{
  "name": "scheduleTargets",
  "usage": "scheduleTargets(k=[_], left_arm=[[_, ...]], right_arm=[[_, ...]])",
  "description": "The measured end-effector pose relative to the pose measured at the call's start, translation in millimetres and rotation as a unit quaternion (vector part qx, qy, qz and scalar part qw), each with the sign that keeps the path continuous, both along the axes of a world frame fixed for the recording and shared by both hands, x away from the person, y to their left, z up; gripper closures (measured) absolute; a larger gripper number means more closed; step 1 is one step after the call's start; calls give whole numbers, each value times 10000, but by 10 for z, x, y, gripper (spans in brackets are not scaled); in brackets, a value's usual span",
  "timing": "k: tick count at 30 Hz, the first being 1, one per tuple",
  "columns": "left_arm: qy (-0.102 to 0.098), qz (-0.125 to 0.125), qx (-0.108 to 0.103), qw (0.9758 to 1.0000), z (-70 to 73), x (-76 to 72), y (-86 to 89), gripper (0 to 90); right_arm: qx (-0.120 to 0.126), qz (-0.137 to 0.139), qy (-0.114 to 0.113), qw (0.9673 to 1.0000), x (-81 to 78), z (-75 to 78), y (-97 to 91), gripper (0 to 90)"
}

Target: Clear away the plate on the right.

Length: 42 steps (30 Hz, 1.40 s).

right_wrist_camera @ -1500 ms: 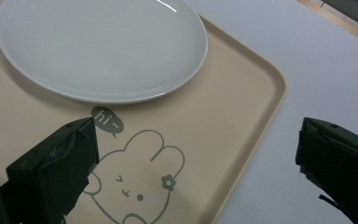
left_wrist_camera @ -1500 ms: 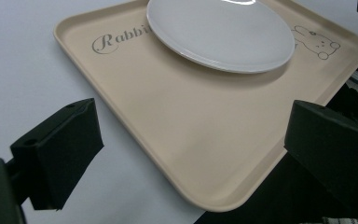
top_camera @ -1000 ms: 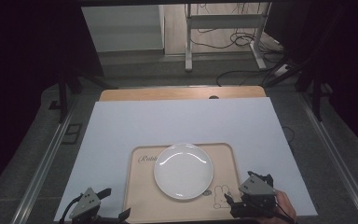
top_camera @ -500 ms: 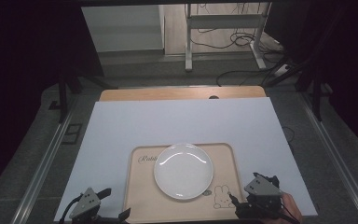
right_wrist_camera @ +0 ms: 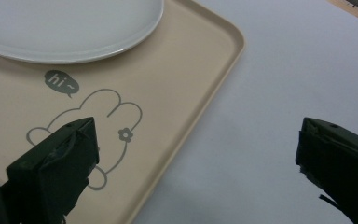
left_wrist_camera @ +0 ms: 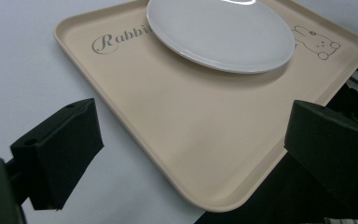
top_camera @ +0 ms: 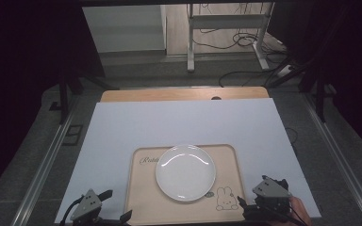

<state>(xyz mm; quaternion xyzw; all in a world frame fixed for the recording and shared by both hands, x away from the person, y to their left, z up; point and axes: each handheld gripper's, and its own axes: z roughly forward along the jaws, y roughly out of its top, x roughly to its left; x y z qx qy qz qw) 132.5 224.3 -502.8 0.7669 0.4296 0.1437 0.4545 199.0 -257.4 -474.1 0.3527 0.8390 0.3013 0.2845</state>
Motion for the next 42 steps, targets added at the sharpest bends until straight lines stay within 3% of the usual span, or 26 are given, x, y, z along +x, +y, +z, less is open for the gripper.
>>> scheduleTargets(k=[13, 42], left_arm=[[2, 2, 0, 10000, 0, 2, -1, 37], [19, 1, 8, 10000, -1, 6, -5, 38]], right_arm=[[57, -153, 34, 9999, -24, 8, -119, 0], [606, -478, 288, 9966, -97, 43, -498, 0]])
